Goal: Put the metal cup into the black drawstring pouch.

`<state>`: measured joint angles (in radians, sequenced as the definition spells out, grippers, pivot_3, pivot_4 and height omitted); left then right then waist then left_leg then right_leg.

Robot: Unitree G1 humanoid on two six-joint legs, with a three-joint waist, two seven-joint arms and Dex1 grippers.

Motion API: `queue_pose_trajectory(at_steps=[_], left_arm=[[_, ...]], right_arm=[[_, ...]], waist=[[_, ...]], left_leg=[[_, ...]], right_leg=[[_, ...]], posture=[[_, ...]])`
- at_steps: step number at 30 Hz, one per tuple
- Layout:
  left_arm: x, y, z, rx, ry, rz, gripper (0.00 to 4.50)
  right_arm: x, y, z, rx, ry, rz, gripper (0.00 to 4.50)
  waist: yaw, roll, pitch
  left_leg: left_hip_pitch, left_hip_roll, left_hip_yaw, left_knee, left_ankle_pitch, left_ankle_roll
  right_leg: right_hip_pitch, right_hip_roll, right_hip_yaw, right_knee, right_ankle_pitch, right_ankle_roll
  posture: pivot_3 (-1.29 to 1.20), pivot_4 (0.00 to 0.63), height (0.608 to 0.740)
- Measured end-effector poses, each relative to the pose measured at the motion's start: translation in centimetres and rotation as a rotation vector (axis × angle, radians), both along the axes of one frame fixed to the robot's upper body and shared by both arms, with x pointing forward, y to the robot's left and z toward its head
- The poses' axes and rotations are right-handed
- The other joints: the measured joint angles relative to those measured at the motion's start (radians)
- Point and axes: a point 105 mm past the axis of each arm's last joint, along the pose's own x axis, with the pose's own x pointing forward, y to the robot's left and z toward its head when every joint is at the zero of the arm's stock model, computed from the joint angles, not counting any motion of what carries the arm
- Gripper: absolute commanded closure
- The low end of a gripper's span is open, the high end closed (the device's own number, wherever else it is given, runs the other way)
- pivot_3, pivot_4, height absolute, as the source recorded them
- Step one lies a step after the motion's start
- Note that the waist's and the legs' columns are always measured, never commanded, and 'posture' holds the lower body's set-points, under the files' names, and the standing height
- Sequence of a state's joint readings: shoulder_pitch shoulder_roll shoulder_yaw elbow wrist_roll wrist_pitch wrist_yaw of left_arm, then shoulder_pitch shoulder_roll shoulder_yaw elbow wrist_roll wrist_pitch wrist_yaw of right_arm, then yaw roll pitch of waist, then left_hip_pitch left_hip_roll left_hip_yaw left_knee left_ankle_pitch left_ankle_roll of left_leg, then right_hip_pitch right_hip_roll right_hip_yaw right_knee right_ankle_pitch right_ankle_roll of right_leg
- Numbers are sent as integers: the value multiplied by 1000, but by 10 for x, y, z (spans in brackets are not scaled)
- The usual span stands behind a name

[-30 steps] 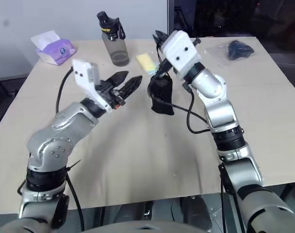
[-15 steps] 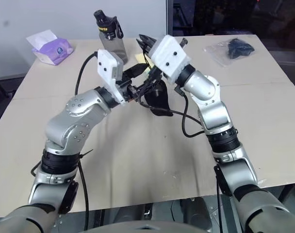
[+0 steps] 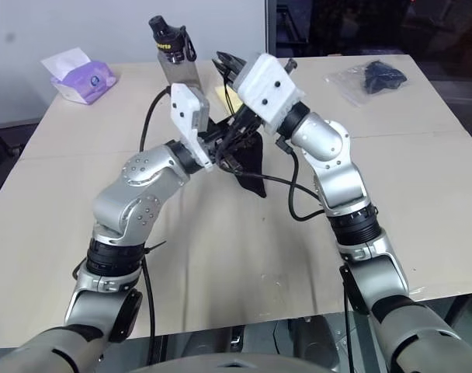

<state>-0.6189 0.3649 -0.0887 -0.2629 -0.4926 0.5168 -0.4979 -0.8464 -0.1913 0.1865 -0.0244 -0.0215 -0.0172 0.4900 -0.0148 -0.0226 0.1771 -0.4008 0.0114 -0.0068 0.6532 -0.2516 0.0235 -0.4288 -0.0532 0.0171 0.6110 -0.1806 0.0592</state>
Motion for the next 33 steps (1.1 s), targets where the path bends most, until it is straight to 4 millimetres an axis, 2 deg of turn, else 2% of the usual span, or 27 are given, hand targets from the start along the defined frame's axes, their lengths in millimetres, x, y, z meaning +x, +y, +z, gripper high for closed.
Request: queue_pose_trajectory(at_steps=[2,4,7,9,10,12,13,15,17,21,26,29,30,32,33], left_arm=[[0,1,-4,3,10,6,4279],[1,5,-17,17,48,24,4279],[0,9,-37,25,118,37,4279],[-7,6,-27,15,70,17,4279],[-8,5,-25,14,61,12,4279],[-9,3,-23,-6,62,7,3232],[-9,3,-26,-9,76,7,2897],[-5,8,-44,-3,151,25,1829],[-5,10,-49,0,167,32,923],[-12,13,-41,-52,165,-11,923],[-32,37,-44,-62,215,-33,923],[-40,53,-58,-26,271,-1,863],[-41,59,-64,-15,294,21,863],[-46,71,-77,-1,345,51,863],[-53,77,-85,18,370,56,863]], right_arm=[[1,-1,2,16,-3,-9,4500],[6,-9,21,108,-53,-72,4500],[5,-38,74,263,-237,-221,4500],[1,-47,89,314,-304,-262,4500],[0,-49,91,333,-315,-271,4500],[3,-53,91,355,-316,-291,4500],[4,-55,91,369,-310,-297,4500],[5,-64,94,416,-300,-305,4500],[6,-67,94,430,-290,-306,4500],[5,-63,86,411,-253,-274,4500],[8,-63,60,366,-138,-235,4500],[1,-62,49,328,-89,-181,3532],[0,-60,43,308,-60,-158,3057],[-3,-55,17,236,50,-91,2064],[-5,-53,-4,171,126,-55,1553]], waist=[[0,0,0],[-1,0,0],[1,0,0],[3,-1,-1],[3,0,-1],[1,0,-1],[0,0,-1],[-3,0,-1],[-2,0,-1],[-3,0,-1],[-6,0,-1],[-5,0,-1],[-4,0,-1],[-4,-1,-1],[-2,-1,-2]], left_leg=[[0,0,0,0,0,0],[0,0,1,0,0,0],[-1,0,1,0,3,-5],[-1,0,0,0,3,-5],[-1,0,1,-1,3,-5],[-1,0,2,-1,3,-5],[-1,0,2,0,2,-4],[0,0,3,0,1,-1],[0,0,2,0,1,-1],[1,0,2,0,1,-1],[2,1,2,0,1,-1],[2,1,1,0,1,-1],[2,1,1,0,1,-1],[3,1,1,1,1,-1],[3,1,1,1,1,-1]], right_leg=[[0,0,0,0,0,0],[-1,0,1,1,0,0],[-3,0,1,1,0,0],[-2,0,0,1,0,0],[-2,-1,1,1,0,0],[-2,-1,2,1,0,0],[-2,-1,2,1,0,0],[-2,-1,2,3,0,0],[-4,-1,2,5,0,0],[-4,0,2,8,0,0],[-4,0,2,10,0,-1],[-4,0,2,11,0,-1],[-4,0,2,11,0,-1],[-3,0,2,11,0,-1],[-3,0,2,11,0,-1]], posture=[[0,150,740],[0,150,740],[0,150,740],[0,150,740],[0,150,740],[0,150,740],[0,150,740],[0,150,740],[0,150,740],[0,150,740],[0,150,740],[0,150,740],[0,150,740],[0,150,740],[0,150,740]])
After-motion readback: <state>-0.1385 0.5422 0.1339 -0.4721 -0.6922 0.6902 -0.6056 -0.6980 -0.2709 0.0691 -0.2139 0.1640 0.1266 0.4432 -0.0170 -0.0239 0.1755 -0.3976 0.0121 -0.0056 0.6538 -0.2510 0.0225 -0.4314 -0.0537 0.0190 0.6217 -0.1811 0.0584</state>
